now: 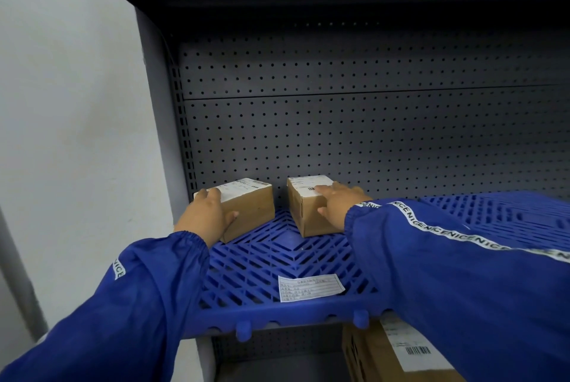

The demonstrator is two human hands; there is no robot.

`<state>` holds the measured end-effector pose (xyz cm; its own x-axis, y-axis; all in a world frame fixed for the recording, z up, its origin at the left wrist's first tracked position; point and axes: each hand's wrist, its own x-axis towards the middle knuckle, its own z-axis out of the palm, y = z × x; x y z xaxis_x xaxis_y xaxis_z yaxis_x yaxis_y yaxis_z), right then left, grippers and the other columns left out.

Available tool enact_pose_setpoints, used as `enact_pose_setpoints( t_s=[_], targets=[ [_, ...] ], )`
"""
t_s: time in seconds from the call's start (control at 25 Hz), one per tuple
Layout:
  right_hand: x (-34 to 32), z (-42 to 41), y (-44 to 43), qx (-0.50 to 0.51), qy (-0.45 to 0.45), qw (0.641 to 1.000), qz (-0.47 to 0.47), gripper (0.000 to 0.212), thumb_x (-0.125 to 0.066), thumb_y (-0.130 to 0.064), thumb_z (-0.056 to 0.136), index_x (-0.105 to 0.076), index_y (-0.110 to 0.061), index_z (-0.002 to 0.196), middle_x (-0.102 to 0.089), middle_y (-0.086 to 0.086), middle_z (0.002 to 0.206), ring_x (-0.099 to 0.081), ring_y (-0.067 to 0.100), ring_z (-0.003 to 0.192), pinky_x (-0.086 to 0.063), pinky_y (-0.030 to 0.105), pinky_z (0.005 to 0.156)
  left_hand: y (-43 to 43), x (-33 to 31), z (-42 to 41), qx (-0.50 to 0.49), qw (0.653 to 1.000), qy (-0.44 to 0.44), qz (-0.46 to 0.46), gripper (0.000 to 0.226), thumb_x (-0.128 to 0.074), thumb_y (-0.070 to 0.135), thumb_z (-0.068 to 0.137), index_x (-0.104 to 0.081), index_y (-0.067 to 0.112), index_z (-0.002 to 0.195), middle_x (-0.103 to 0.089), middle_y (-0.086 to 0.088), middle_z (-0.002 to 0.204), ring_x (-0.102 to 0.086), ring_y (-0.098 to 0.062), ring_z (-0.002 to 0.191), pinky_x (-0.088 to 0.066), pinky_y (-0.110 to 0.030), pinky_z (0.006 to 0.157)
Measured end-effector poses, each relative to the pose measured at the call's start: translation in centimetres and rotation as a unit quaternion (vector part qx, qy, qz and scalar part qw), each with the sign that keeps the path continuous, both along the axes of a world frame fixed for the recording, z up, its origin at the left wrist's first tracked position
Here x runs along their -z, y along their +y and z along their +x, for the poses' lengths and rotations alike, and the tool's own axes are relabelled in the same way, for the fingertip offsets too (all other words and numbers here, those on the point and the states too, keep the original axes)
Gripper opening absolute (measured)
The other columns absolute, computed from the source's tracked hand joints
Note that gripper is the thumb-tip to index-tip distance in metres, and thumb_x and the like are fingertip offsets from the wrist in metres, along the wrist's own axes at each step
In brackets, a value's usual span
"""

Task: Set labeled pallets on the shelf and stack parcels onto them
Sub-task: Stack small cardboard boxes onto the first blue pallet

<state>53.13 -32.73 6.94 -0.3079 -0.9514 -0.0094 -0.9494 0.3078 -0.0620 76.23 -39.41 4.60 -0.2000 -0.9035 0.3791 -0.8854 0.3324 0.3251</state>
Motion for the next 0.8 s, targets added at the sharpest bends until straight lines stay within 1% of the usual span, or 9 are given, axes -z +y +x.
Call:
enact_pose_setpoints(
  t_s=[0.12,0.28,0.4,0.48,0.56,0.64,0.68,0.72,0.8],
  targets=[
    [-0.1,-0.1,-0.3,0.017,0.001,0.999,0.028,0.061,-0.037,-0.037,0.096,-0.002,-0.037,0.146,-0.001,0.0,0.158,-0.008,0.034,0.142,-0.021,0.046,0.114,-0.4,0.2,-0.2,0.012,1.0,0.009,0.005,0.052,-0.045,0.037,0.093,-0.037,0.005,0.133,-0.027,-0.014,0.15,-0.045,-0.029,0.124,-0.038,-0.036,0.099],
    [0.0,-0.2,-0.7,0.018,0.014,0.999,0.034,0.065,-0.038,-0.037,0.096,0.004,-0.038,0.146,0.003,0.0,0.158,-0.006,0.033,0.143,-0.018,0.043,0.115,-0.4,0.3,-0.3,0.013,1.0,-0.005,0.026,0.062,-0.041,0.041,0.094,-0.026,0.007,0.143,-0.016,-0.013,0.155,-0.028,-0.028,0.137,-0.029,-0.036,0.108],
    [-0.4,0.0,0.1,0.013,0.016,0.999,0.031,0.067,-0.037,-0.04,0.096,0.007,-0.035,0.146,0.008,0.0,0.158,0.0,0.033,0.144,-0.013,0.041,0.117,0.2,-0.2,-0.5,0.003,0.998,-0.036,0.051,0.073,-0.035,0.052,0.092,-0.009,0.015,0.149,0.001,-0.011,0.158,-0.005,-0.034,0.143,-0.018,-0.047,0.113],
    [-1.2,-0.1,1.4,0.01,-0.004,1.0,0.01,0.067,-0.037,-0.041,0.096,0.007,-0.036,0.146,0.009,-0.002,0.158,0.001,0.032,0.144,-0.013,0.042,0.116,0.9,-1.2,-0.8,-0.016,0.997,-0.074,0.03,0.074,-0.032,0.056,0.091,-0.005,0.019,0.149,0.004,-0.008,0.158,-0.002,-0.033,0.144,-0.016,-0.05,0.112],
    [-2.2,-0.3,3.2,0.005,-0.017,1.0,-0.02,0.064,-0.038,-0.042,0.095,0.0,-0.036,0.147,0.002,-0.002,0.158,-0.003,0.031,0.144,-0.017,0.044,0.114,2.4,-3.0,-1.5,-0.004,0.997,-0.071,0.003,0.072,-0.033,0.055,0.091,-0.011,0.017,0.148,-0.006,-0.01,0.157,-0.011,-0.031,0.143,-0.019,-0.048,0.112],
    [-3.4,-0.6,5.8,-0.01,0.008,0.997,-0.07,0.053,-0.04,-0.038,0.093,-0.026,-0.03,0.144,-0.026,0.002,0.153,-0.028,0.03,0.137,-0.034,0.044,0.105,4.7,-5.1,-2.5,0.034,0.999,-0.041,-0.009,0.065,-0.039,0.051,0.091,-0.03,0.012,0.143,-0.033,-0.015,0.149,-0.034,-0.033,0.133,-0.031,-0.042,0.105],
    [-4.0,-0.8,7.5,-0.024,0.03,0.995,-0.096,0.046,-0.041,-0.035,0.092,-0.04,-0.025,0.137,-0.043,0.004,0.143,-0.044,0.029,0.126,-0.043,0.042,0.098,5.8,-6.1,-3.1,0.06,0.998,-0.028,-0.024,0.061,-0.043,0.05,0.089,-0.041,0.012,0.137,-0.045,-0.016,0.141,-0.044,-0.034,0.126,-0.036,-0.04,0.099],
    [-4.6,-1.0,9.5,-0.042,0.048,0.99,-0.123,0.041,-0.043,-0.032,0.091,-0.049,-0.021,0.13,-0.054,0.005,0.133,-0.053,0.028,0.115,-0.048,0.039,0.092,7.0,-7.1,-3.5,0.089,0.995,-0.017,-0.044,0.057,-0.047,0.052,0.087,-0.051,0.014,0.129,-0.054,-0.016,0.132,-0.05,-0.034,0.118,-0.04,-0.04,0.094],
    [-5.3,-2.0,14.1,-0.076,0.064,0.979,-0.177,0.037,-0.043,-0.032,0.091,-0.055,-0.019,0.124,-0.06,0.005,0.125,-0.056,0.028,0.11,-0.049,0.039,0.089,10.5,-8.2,-4.5,0.148,0.986,0.03,-0.067,0.051,-0.049,0.07,0.074,-0.064,0.032,0.105,-0.067,-0.011,0.108,-0.06,-0.031,0.098,-0.046,-0.042,0.087]
  ],
)
